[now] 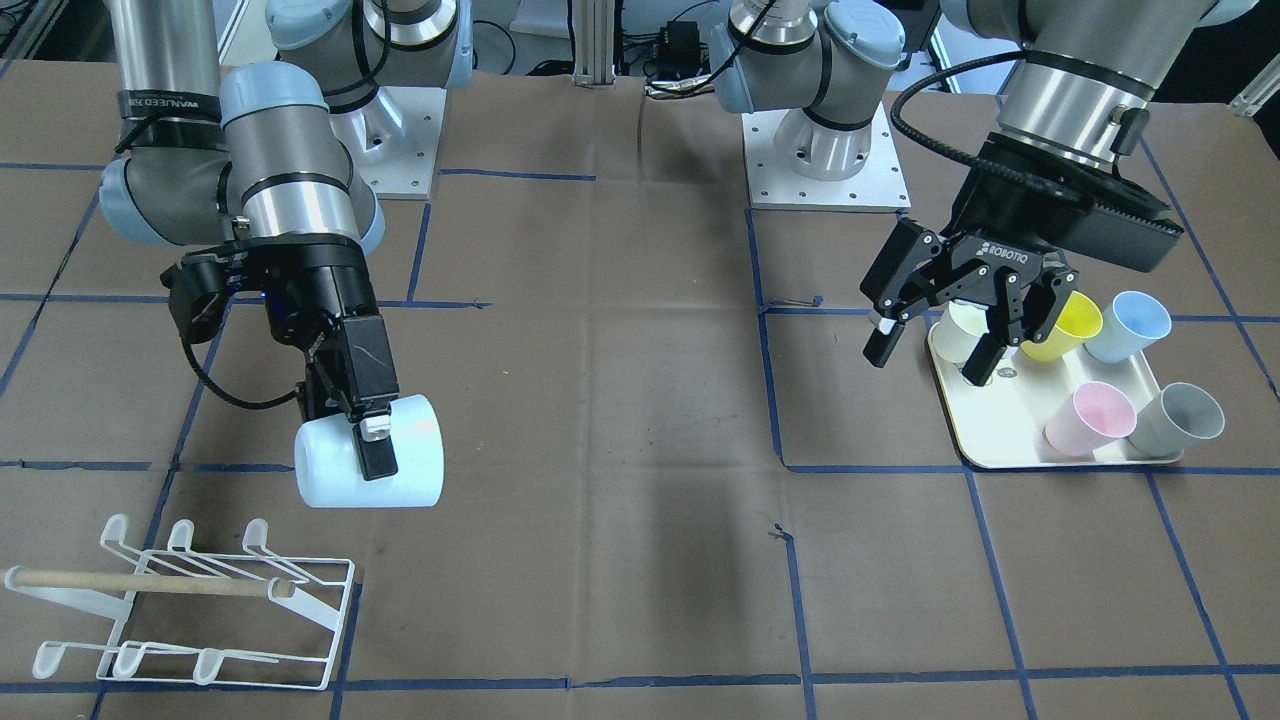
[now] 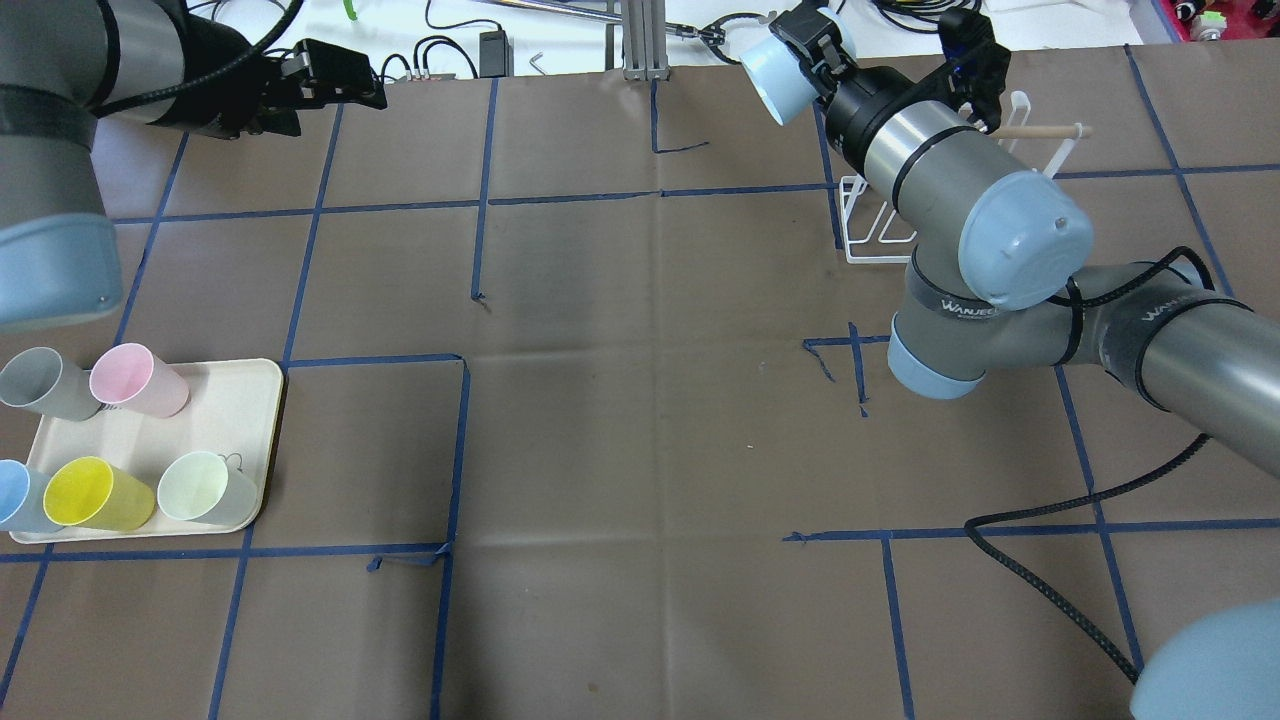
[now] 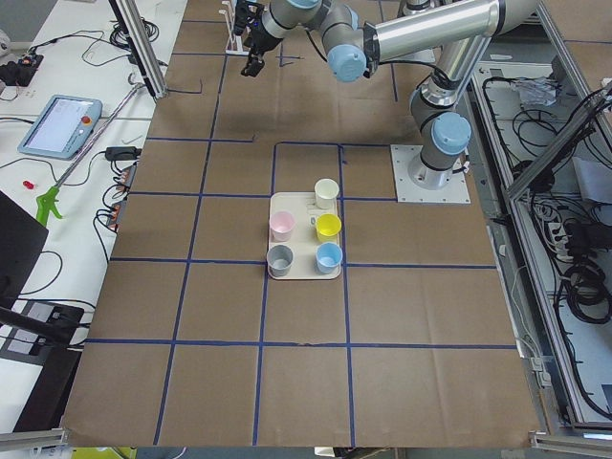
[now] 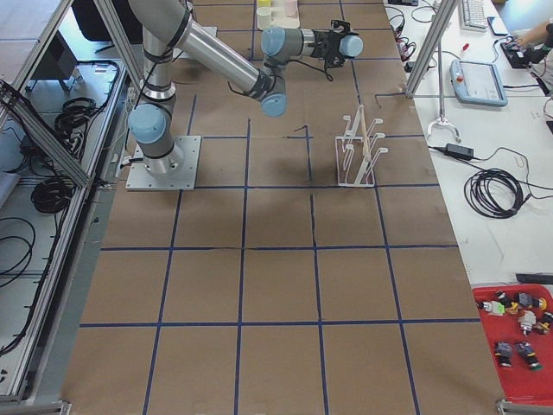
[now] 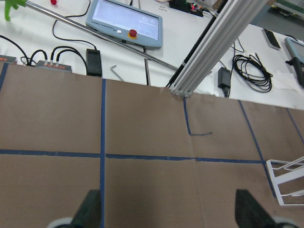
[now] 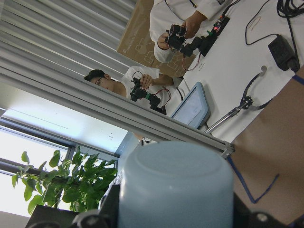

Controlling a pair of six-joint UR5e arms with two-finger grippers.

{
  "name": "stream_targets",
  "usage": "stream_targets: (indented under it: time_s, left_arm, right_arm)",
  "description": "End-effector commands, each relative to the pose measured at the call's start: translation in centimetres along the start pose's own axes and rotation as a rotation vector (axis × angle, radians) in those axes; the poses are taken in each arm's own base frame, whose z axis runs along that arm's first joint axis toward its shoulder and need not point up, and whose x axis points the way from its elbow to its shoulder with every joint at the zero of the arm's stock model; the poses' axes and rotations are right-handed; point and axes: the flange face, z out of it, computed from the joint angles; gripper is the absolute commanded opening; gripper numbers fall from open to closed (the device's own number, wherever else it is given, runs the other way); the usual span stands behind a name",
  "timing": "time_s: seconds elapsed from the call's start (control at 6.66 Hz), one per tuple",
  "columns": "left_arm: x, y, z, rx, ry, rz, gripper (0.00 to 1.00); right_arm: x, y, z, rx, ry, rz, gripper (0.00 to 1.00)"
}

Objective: Transfer IKEA cup to right arm and place on rack

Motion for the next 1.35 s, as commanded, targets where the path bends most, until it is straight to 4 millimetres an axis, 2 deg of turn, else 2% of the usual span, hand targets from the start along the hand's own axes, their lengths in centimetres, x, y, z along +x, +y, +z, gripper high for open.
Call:
stream_targets:
  time_s: [0.0, 0.15, 0.45, 0.6, 0.75, 0.9, 1.2]
  left_arm:
    - [3.6, 0.5, -0.7, -0.31, -0.159, 0.013, 1.0]
    - [3.9, 1.2, -0.9, -0.36, -0.172, 0.008, 1.0]
    - [3.0, 2.7, -1.1, -0.375, -0.262, 0.036, 1.0]
    - [2.2, 4.4, -1.2, -0.395, -0.309, 0.07, 1.0]
    - [0.9, 7.0, -0.9, -0.434, -0.356, 0.122, 1.0]
    - [-0.6, 9.4, -0.6, -0.465, -0.343, 0.169, 1.0]
    - [-7.7, 13.0, -0.4, -0.52, -0.327, 0.156, 0.99]
  right_arm:
    - [2.2, -2.4, 1.8, 0.048, 0.049, -0.32, 0.23]
    - [3.6, -4.0, 2.5, 0.087, 0.085, -0.473, 0.23]
    - [5.8, -7.2, 4.5, 0.136, 0.121, -0.74, 0.23]
    - [7.2, -8.2, 5.5, 0.158, 0.135, -0.849, 0.23]
    - [8.9, -8.9, 6.6, 0.159, 0.191, -0.939, 0.22]
    - [10.4, -8.5, 7.2, 0.16, 0.225, -0.968, 0.22]
    - [12.7, -7.4, 8.1, 0.139, 0.252, -0.958, 0.22]
